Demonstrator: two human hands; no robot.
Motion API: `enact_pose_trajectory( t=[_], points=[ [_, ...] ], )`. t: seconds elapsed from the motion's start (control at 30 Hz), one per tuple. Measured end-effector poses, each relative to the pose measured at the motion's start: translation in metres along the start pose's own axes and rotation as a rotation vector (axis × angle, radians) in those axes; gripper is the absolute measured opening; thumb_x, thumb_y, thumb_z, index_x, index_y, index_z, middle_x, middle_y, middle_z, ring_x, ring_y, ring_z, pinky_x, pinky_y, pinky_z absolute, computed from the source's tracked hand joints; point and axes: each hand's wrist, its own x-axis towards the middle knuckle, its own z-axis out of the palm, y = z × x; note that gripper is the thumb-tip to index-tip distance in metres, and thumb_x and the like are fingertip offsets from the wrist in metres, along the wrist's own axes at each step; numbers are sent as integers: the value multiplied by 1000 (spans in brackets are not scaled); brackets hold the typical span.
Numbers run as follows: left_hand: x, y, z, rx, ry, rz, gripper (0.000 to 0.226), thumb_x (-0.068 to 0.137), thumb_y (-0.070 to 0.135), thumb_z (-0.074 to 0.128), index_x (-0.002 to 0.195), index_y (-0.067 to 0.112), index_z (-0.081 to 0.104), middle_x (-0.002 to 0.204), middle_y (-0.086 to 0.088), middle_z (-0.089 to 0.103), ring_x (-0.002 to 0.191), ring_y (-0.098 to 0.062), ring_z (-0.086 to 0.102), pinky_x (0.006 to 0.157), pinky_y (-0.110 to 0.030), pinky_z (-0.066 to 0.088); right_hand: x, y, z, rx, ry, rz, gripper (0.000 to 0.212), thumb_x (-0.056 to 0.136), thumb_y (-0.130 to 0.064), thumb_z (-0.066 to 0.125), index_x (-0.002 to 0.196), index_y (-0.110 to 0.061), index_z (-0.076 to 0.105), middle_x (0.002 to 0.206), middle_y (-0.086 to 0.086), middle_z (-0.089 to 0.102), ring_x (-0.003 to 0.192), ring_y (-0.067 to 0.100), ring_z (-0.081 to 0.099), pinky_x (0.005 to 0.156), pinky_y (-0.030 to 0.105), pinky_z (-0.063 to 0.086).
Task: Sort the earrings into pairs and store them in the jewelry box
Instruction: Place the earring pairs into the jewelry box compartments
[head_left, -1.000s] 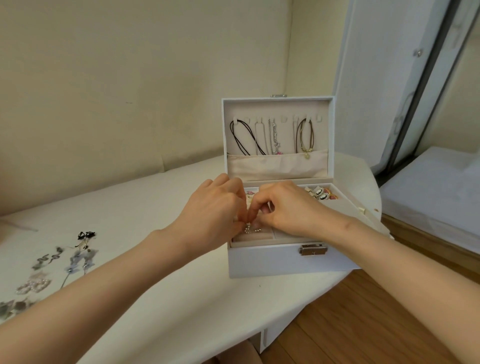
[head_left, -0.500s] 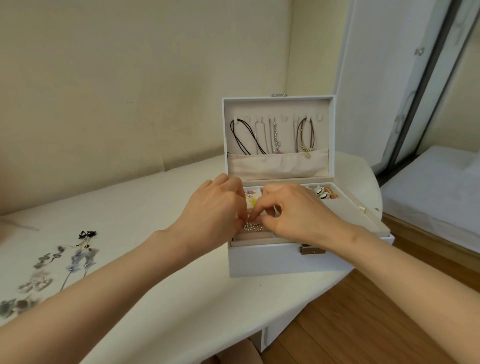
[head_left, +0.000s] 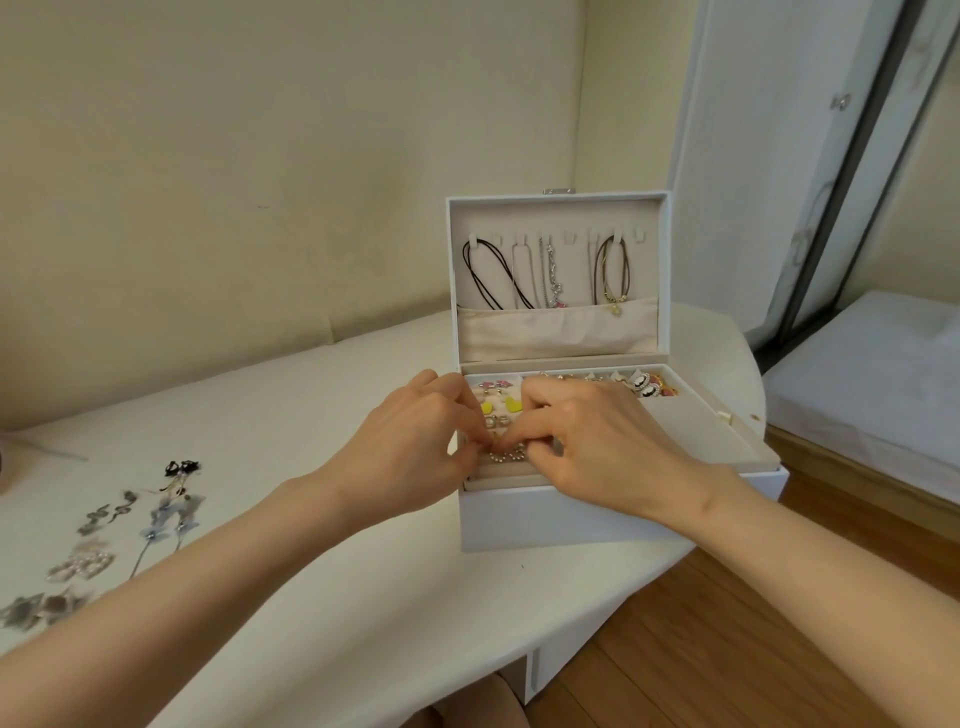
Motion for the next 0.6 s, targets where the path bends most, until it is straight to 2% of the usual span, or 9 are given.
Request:
enact_pose_trajectory(
  t=[0.1,0.2,0.27,0.4,0.5,0.6],
  points=[
    [-2,1,0,23,14,15,24,88,21,53,104,28,70,108,10,55,99,-13,44,82,-28,41,-1,4,0,19,2,37,34,74,-19,45,80,-31,76,67,-8,53,57,5,44,44,15,25],
    [-3,1,1,26,36,27,23,90,23,54,104,29,70,110,11,55,100,-13,44,82,-26,40,-3,8,2,5,21,55,33,74,-14,51,85,-31,76,69,-5,56,68,16,63,50,29,45],
    [-4,1,2,24,42,35,23,90,23,54,105,28,70,110,10,56,100,-14,45,83,-27,40,-4,7,3,-39,30,27,34,71,-12,51,83,-31,77,67,-5,54,64,20,63,47,27,44],
    [-4,1,2,32,38,48,24,90,22,53,106,28,70,111,11,55,100,-14,44,83,-25,39,-3,5,3,-125,56,-31,38,71,-20,41,78,-34,76,62,-7,52,51,14,53,47,19,26],
    [-4,0,1,42,9,55,26,90,23,51,106,28,70,112,11,55,102,-14,45,84,-27,40,-2,5,4,-109,31,-25,36,71,-18,44,79,-32,76,63,-7,51,51,15,52,46,20,27],
    [-4,-1,0,45,40,69,30,87,28,46,105,30,70,109,10,56,99,-15,46,82,-30,42,-2,6,2,-26,-33,57,36,74,-14,48,89,-30,76,70,-5,54,62,15,55,52,26,35]
  ],
)
